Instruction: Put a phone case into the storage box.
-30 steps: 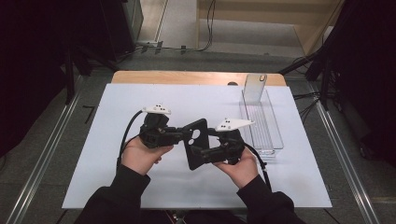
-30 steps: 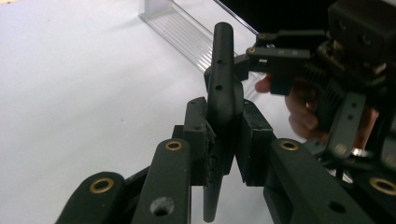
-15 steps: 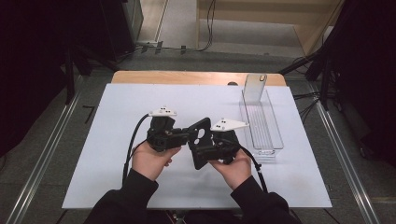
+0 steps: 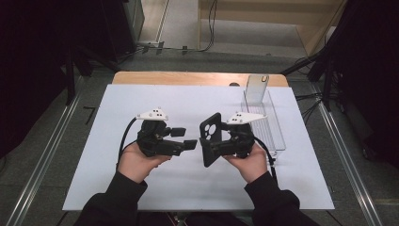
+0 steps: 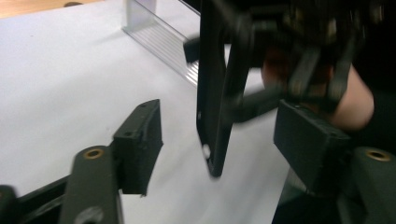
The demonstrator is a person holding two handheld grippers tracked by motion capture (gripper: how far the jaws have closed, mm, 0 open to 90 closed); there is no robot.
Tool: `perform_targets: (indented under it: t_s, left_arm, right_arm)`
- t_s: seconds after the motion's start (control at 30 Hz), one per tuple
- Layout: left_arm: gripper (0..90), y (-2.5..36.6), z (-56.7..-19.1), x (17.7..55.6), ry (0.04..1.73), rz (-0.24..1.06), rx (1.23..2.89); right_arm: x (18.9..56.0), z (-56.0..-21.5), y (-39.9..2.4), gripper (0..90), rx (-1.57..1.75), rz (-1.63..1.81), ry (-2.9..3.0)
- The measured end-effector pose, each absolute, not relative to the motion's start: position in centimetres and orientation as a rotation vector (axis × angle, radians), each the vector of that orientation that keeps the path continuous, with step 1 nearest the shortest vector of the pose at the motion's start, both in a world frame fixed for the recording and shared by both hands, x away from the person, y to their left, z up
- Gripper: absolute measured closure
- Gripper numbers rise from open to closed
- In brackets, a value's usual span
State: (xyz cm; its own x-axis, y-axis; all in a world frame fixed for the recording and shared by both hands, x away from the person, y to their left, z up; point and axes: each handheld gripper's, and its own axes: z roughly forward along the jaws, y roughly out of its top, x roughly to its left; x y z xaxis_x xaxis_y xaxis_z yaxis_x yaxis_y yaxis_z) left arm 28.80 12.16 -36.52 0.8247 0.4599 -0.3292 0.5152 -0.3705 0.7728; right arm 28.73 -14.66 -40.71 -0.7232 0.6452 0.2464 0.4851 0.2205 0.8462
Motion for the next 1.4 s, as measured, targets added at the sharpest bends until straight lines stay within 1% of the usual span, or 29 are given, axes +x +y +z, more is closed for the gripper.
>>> perform_targets:
  t_s: [0.17, 0.27, 0.33, 0.47, 0.57, 0.67, 0.8, 0.87, 1.13, 1.27, 1.33, 1.4]
  left_arm:
    - [31.6, 13.8, -37.6, 28.3, 0.627, -0.1, 2.048]
    - [31.7, 14.7, -38.6, 28.2, 0.619, -0.102, 2.075]
    - [31.8, 15.6, -39.4, 28.2, 0.62, -0.126, 2.077]
    - [31.7, 17.1, -40.8, 27.8, 0.604, -0.088, 2.066]
    - [31.7, 17.8, -41.7, 27.5, 0.614, -0.085, 2.085]
    - [31.7, 18.4, -42.3, 27.2, 0.609, -0.052, 2.097]
    - [31.5, 19.2, -43.0, 26.8, 0.638, -0.053, 2.092]
    - [29.2, 19.5, -43.3, 26.7, 0.664, -0.049, 2.092]
    - [29.6, 20.4, -44.0, 26.6, 0.735, -0.021, 2.086]
    - [29.7, 20.7, -44.0, 26.4, 0.741, -0.011, 2.077]
    - [29.8, 20.9, -43.9, 26.4, 0.771, 0.024, 2.063]
    - [29.8, 21.2, -43.7, 26.5, 0.788, 0.02, 2.043]
  right_arm:
    - [29.0, -39.5, -16.3, 12.8, 1.016, 1.541, 2.371]
    - [29.4, -39.1, -17.4, 12.8, 1.01, 1.562, 2.389]
    - [29.6, -38.8, -17.9, 12.8, 1.001, 1.564, 2.396]
    - [30.2, -38.2, -19.5, 12.8, 1.027, 1.539, 2.381]
    - [30.6, -37.8, -20.6, 12.8, 1.047, 1.548, 2.358]
    - [31.2, -37.4, -21.7, 12.8, 1.067, 1.552, 2.342]
    - [32.2, -37.0, -23.3, 12.8, 1.106, 1.536, 2.289]
    - [32.7, -36.8, -24.1, 12.8, 1.125, 1.52, 2.26]
    - [35.0, -35.9, -26.2, 12.8, 1.275, 1.414, 2.073]
    - [36.7, -36.6, -27.3, 12.8, 1.367, 1.361, 1.967]
    - [37.5, -37.1, -27.7, 12.8, 1.388, 1.325, 1.926]
    - [38.4, -37.7, -28.0, 12.7, 1.422, 1.295, 1.875]
